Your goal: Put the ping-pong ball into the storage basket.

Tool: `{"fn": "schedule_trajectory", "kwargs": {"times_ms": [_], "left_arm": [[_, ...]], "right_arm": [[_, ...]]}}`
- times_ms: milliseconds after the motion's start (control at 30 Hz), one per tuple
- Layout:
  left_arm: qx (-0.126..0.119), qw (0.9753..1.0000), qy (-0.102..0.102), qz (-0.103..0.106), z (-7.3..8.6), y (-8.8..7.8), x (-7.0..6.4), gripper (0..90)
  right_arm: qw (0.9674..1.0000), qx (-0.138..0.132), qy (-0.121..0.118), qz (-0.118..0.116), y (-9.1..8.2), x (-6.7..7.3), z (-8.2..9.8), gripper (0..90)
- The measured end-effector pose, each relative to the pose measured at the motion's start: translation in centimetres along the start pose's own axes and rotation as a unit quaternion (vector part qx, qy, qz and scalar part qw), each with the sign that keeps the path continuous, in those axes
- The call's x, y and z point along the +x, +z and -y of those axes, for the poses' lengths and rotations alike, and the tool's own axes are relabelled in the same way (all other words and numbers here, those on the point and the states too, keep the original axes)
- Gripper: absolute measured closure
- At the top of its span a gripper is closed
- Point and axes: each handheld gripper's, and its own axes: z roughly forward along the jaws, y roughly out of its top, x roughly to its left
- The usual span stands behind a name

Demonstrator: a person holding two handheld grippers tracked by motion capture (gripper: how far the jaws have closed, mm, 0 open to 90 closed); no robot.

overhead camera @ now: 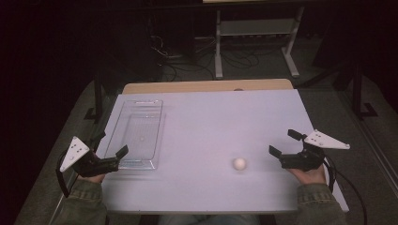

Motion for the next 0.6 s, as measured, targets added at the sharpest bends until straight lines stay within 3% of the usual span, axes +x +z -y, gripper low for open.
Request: {"fn": "schedule_trajectory", "kwargs": {"times_ms": [600], "left_arm": [[0.028, 0.9995, 0.013, 0.012, -1.1, 0.6, -0.3, 0.0]], "right_arm": [[1.0, -0.003, -0.003, 0.001, -0.2, 0.0, -0.1, 0.0]]}}
